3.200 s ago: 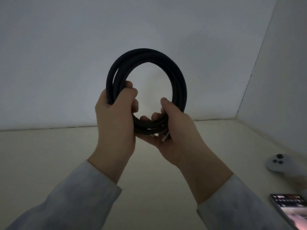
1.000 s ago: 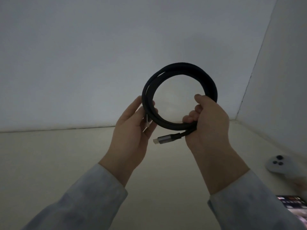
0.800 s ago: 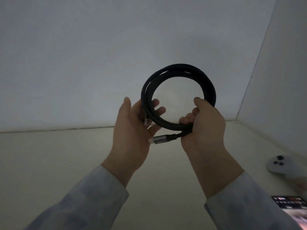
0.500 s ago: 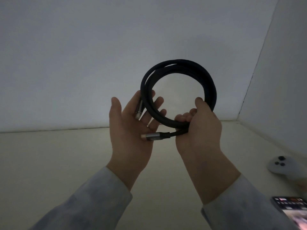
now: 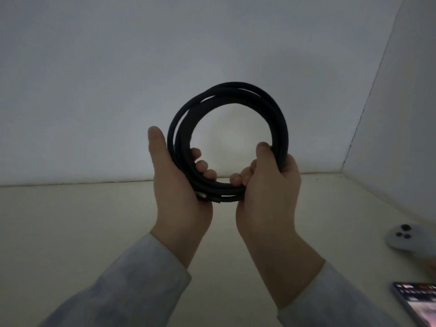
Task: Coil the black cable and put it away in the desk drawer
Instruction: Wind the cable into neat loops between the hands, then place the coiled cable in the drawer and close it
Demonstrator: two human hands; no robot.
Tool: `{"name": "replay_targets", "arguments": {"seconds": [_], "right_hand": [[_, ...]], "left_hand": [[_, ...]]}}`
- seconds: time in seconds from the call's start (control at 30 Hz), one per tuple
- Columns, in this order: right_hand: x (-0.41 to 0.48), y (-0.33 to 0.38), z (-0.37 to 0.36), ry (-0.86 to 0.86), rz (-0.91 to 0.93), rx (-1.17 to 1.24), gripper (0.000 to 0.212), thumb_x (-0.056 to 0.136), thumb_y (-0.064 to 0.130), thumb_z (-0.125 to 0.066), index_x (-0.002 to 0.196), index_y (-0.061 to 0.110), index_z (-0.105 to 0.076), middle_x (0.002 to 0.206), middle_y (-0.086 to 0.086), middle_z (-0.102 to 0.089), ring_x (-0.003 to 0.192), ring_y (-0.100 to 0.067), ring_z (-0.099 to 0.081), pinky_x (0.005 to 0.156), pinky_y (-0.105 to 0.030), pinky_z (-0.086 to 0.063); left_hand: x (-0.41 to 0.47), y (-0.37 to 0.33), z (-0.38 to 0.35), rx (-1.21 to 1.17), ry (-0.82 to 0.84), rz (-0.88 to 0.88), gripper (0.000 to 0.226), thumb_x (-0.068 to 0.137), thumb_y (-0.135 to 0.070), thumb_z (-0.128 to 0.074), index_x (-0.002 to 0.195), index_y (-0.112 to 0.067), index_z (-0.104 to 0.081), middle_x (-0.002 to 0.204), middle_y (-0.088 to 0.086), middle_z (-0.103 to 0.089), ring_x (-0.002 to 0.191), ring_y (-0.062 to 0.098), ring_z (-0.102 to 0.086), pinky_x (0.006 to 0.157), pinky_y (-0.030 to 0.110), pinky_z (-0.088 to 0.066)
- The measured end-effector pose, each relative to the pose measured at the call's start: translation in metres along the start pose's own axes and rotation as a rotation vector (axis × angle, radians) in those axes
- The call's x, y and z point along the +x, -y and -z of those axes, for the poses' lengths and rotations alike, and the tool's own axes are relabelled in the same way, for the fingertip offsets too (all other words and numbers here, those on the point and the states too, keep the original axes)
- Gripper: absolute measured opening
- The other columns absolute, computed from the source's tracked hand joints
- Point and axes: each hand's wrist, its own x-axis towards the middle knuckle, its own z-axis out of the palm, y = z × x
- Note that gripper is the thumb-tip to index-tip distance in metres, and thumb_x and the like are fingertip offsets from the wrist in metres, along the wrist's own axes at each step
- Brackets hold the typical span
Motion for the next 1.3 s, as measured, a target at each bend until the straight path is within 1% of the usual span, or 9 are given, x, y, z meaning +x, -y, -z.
{"name": "replay_targets", "arguments": {"seconds": [0.07, 0.2, 0.33, 0.53, 0.7, 0.9, 1.03, 1.13, 1.3], "right_hand": [[0.002, 0.001, 0.002, -0.013, -0.001, -0.004, 0.011, 0.103, 0.016, -0.056, 0.093, 0.013, -0.053, 0.046, 0.008, -0.040, 0.038, -0.010, -0.042, 0.050, -0.029, -0.045], [0.003, -0.001, 0.004, -0.007, -0.013, -0.014, 0.010, 0.103, 0.016, -0.056, 0.094, 0.013, -0.053, 0.047, 0.007, -0.041, 0.039, -0.010, -0.043, 0.051, -0.029, -0.046], [0.003, -0.006, 0.004, 0.009, -0.016, -0.068, 0.009, 0.102, 0.016, -0.055, 0.094, 0.013, -0.053, 0.044, 0.009, -0.044, 0.040, -0.009, -0.048, 0.053, -0.028, -0.050], [-0.004, -0.013, 0.000, 0.086, -0.142, -0.128, 0.006, 0.097, 0.007, -0.057, 0.102, 0.011, -0.055, 0.045, 0.007, -0.051, 0.044, -0.014, -0.058, 0.071, -0.046, -0.059], [-0.021, -0.002, -0.007, 0.269, -0.177, -0.232, 0.021, 0.092, 0.005, -0.064, 0.108, 0.017, -0.058, 0.064, -0.006, -0.063, 0.058, -0.025, -0.070, 0.075, -0.045, -0.063], [-0.041, 0.021, -0.017, 0.357, -0.245, -0.325, 0.025, 0.090, 0.003, -0.067, 0.112, 0.014, -0.062, 0.062, -0.004, -0.059, 0.050, -0.019, -0.059, 0.067, -0.044, -0.063], [-0.070, 0.031, -0.023, 0.415, -0.181, -0.463, 0.011, 0.095, 0.013, -0.061, 0.106, 0.014, -0.062, 0.073, -0.007, -0.049, 0.050, -0.019, -0.049, 0.054, -0.034, -0.057], [-0.094, 0.027, -0.030, 0.423, -0.156, -0.505, 0.007, 0.100, 0.019, -0.057, 0.097, 0.014, -0.059, 0.073, -0.006, -0.047, 0.046, -0.017, -0.046, 0.052, -0.031, -0.056], [-0.146, 0.012, -0.056, 0.503, -0.199, -0.524, 0.007, 0.101, 0.019, -0.055, 0.097, 0.014, -0.058, 0.074, -0.006, -0.049, 0.040, -0.013, -0.046, 0.052, -0.031, -0.056]], "left_hand": [[0.001, 0.003, 0.000, 0.117, 0.036, -0.044, 0.039, 0.089, -0.056, -0.064, 0.087, -0.017, -0.062, 0.058, -0.006, -0.050, 0.046, 0.008, -0.046, 0.049, 0.023, -0.045], [0.011, 0.005, 0.003, 0.238, 0.048, -0.043, 0.006, 0.094, -0.010, -0.065, 0.099, -0.011, -0.062, 0.052, -0.004, -0.048, 0.043, 0.008, -0.050, 0.057, 0.026, -0.050], [0.020, 0.003, 0.007, 0.288, 0.038, 0.024, 0.023, 0.095, -0.017, -0.064, 0.074, -0.011, -0.056, 0.049, -0.002, -0.048, 0.043, 0.013, -0.053, 0.056, 0.028, -0.050], [0.012, -0.013, 0.011, 0.322, -0.080, -0.063, 0.015, 0.095, -0.009, -0.059, 0.082, -0.012, -0.053, 0.049, -0.006, -0.039, 0.034, 0.008, -0.037, 0.040, 0.022, -0.037], [-0.005, -0.052, 0.026, 0.403, -0.117, -0.086, 0.007, 0.096, -0.011, -0.060, 0.089, -0.012, -0.058, 0.051, -0.006, -0.039, 0.035, 0.008, -0.034, 0.039, 0.021, -0.036], [-0.039, -0.091, 0.042, 0.582, -0.104, -0.131, 0.014, 0.096, -0.015, -0.061, 0.083, -0.013, -0.055, 0.054, -0.004, -0.038, 0.036, 0.009, -0.033, 0.040, 0.022, -0.036], [-0.071, -0.111, 0.050, 0.689, -0.078, -0.184, 0.033, 0.091, -0.046, -0.068, 0.092, -0.013, -0.061, 0.056, -0.006, -0.039, 0.037, 0.010, -0.036, 0.042, 0.025, -0.039], [-0.091, -0.130, 0.061, 0.783, -0.098, -0.232, 0.050, 0.094, -0.061, -0.052, 0.099, -0.013, -0.065, 0.058, -0.004, -0.039, 0.039, 0.011, -0.038, 0.047, 0.028, -0.042], [-0.126, -0.175, 0.100, 0.859, -0.190, -0.236, 0.055, 0.098, -0.061, -0.042, 0.099, -0.011, -0.066, 0.060, -0.002, -0.044, 0.039, 0.009, -0.045, 0.054, 0.032, -0.049]]}}
